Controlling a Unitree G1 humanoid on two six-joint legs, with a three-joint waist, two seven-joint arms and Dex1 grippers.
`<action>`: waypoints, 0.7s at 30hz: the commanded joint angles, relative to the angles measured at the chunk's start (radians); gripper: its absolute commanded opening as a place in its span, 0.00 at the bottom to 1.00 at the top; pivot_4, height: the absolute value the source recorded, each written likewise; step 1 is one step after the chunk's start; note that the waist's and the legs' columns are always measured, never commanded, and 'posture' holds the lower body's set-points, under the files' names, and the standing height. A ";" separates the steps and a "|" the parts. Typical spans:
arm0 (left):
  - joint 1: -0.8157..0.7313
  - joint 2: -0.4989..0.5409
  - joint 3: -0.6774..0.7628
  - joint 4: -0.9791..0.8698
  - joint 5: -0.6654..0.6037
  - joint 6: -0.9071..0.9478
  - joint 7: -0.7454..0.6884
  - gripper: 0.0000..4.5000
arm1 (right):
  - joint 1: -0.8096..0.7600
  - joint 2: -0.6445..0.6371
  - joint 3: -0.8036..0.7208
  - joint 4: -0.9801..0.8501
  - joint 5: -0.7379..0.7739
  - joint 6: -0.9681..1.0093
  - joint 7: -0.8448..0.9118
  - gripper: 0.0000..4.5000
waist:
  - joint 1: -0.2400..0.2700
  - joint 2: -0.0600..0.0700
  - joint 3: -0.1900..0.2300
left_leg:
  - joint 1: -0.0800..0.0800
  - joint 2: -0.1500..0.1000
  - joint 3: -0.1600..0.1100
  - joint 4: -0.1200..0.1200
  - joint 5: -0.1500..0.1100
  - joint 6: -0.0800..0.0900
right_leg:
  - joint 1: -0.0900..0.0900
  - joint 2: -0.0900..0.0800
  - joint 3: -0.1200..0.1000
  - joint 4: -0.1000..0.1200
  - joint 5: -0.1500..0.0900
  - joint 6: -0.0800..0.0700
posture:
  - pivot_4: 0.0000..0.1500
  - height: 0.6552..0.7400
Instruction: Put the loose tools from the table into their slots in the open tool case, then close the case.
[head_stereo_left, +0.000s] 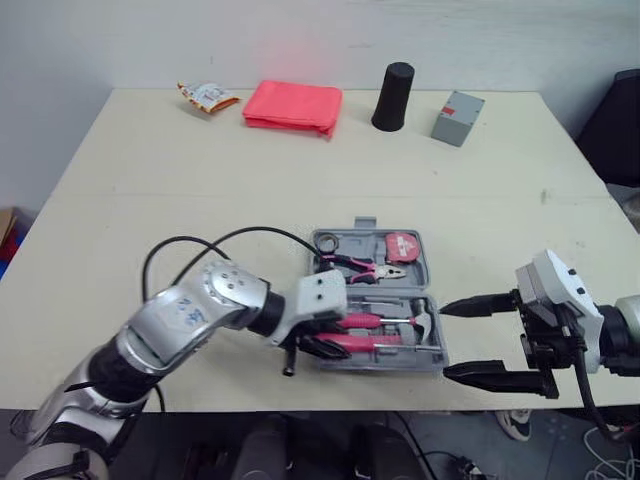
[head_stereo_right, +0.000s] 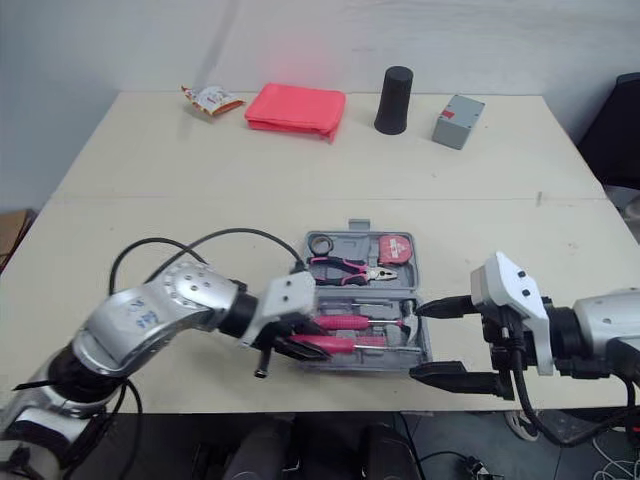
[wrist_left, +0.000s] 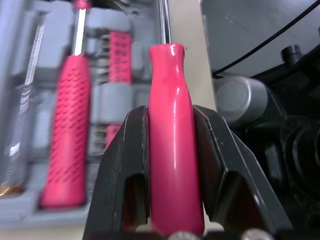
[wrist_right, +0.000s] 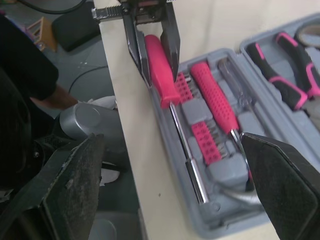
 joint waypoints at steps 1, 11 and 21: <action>-0.033 -0.047 -0.025 0.007 0.023 0.071 0.072 0.13 | 0.007 0.000 -0.045 -0.043 0.038 0.017 -0.030 1.00 | -0.001 0.000 0.000 | 0.000 0.000 0.000 0.000 0.000 0.000 | 0.000 0.000 0.000 0.000 0.000 0.000 | 1.00 0.95; 0.008 -0.031 -0.099 -0.016 0.052 0.071 0.128 0.13 | 0.016 0.016 -0.048 -0.052 0.075 0.021 -0.093 1.00 | 0.002 0.000 0.000 | 0.000 0.000 -0.001 0.000 0.003 -0.003 | 0.000 0.000 -0.001 0.000 0.000 -0.001 | 1.00 0.95; 0.015 -0.035 -0.099 0.028 0.077 0.021 0.139 0.24 | -0.028 0.015 -0.018 -0.011 0.070 0.005 -0.113 1.00 | 0.002 0.000 0.000 | 0.000 0.000 -0.002 0.000 0.003 -0.003 | 0.001 0.000 -0.001 0.000 0.000 -0.001 | 1.00 0.95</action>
